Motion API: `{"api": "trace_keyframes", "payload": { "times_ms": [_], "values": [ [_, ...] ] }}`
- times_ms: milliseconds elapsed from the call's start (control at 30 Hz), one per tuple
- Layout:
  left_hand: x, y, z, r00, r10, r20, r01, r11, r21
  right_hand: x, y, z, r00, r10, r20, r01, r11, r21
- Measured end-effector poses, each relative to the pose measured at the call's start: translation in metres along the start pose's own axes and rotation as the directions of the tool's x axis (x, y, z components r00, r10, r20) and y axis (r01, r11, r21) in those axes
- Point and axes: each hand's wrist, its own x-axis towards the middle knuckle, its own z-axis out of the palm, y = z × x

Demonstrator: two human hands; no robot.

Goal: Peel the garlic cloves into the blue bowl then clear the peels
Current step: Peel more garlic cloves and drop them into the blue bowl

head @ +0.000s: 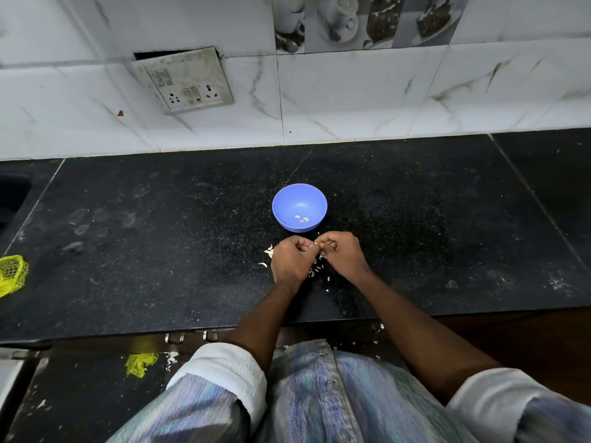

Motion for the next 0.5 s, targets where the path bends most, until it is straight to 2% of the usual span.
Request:
{"api": "trace_keyframes", "payload": {
  "times_ms": [133,300,500],
  "values": [
    [-0.0007,-0.0017,0.0019,1.000,-0.009,0.005,0.009,0.999,-0.042,-0.0022,0.0009,-0.0001,0.986,0.158,0.060,-0.168,0.953,0.251],
    [-0.0021,-0.0025,0.0015,1.000,0.027,-0.004,-0.027,0.998,-0.051,-0.0046,-0.0040,-0.0024,0.959,0.238,0.155,-0.284,0.839,0.464],
    [-0.0043,-0.0028,0.0056,0.996,0.082,0.039,-0.078,0.993,-0.093,-0.0039,-0.0024,-0.0018,0.960,0.255,0.112,-0.278,0.851,0.445]
  ]
}}
